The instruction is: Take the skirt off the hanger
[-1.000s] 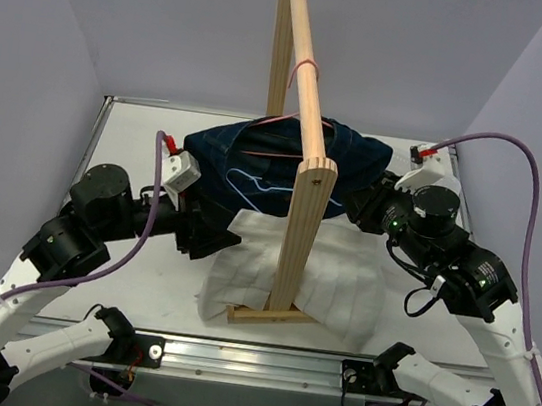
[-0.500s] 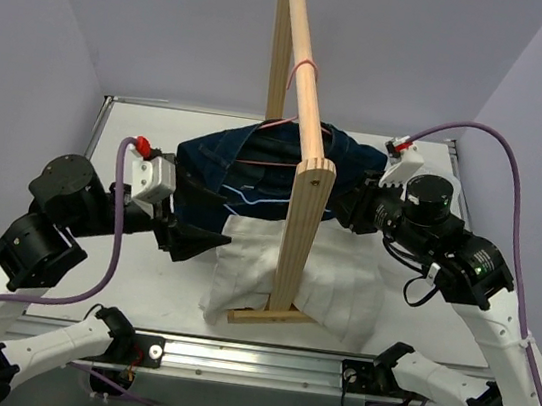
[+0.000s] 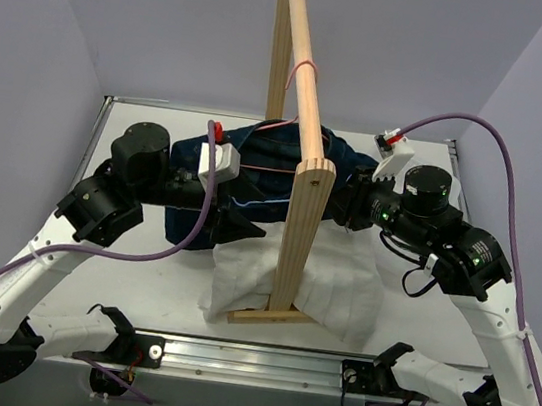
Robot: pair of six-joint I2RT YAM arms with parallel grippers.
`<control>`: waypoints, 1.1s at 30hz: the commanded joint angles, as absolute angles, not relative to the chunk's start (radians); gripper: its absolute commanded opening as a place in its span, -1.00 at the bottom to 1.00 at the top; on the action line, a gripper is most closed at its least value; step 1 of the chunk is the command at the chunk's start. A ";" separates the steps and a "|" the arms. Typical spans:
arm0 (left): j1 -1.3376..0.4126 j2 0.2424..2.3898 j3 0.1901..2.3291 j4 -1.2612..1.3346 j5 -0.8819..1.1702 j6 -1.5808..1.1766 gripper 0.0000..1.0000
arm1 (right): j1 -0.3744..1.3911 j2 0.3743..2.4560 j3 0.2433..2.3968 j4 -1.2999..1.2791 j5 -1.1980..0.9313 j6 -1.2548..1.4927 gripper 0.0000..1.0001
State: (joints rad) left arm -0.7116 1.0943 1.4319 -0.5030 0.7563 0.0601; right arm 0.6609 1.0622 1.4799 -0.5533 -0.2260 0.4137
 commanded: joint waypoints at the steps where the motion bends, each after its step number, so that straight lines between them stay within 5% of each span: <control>1: -0.709 1.127 1.511 -0.472 0.799 0.109 0.50 | 0.667 1.054 1.503 -0.566 -0.311 0.387 -1.00; 13: -0.710 1.209 1.542 -0.522 0.756 0.176 0.48 | 0.667 1.042 1.517 -0.574 -0.350 0.379 -1.00; 17: -0.710 1.236 1.552 -0.552 0.747 0.193 0.30 | 0.667 1.034 1.517 -0.575 -0.356 0.376 -1.00; 18: -0.710 1.239 1.554 -0.558 0.741 0.195 0.21 | 0.667 1.032 1.514 -0.575 -0.356 0.377 -1.00; 23: -0.710 1.252 1.560 -0.580 0.726 0.199 -0.93 | 0.667 1.028 1.506 -0.574 -0.357 0.374 -1.00; 26: -0.710 1.247 1.562 -0.571 0.689 0.178 -0.95 | 0.667 1.028 1.509 -0.577 -0.353 0.377 -0.99; 28: -0.710 1.233 1.559 -0.542 0.644 0.138 -0.95 | 0.667 1.029 1.522 -0.606 -0.286 0.379 -0.53; 29: -0.712 1.226 1.555 -0.529 0.631 0.127 -0.95 | 0.666 1.031 1.535 -0.641 -0.256 0.379 -0.05; 33: -0.710 1.178 1.529 -0.460 0.560 0.078 -0.95 | 0.666 1.003 1.557 -0.736 -0.100 0.396 0.34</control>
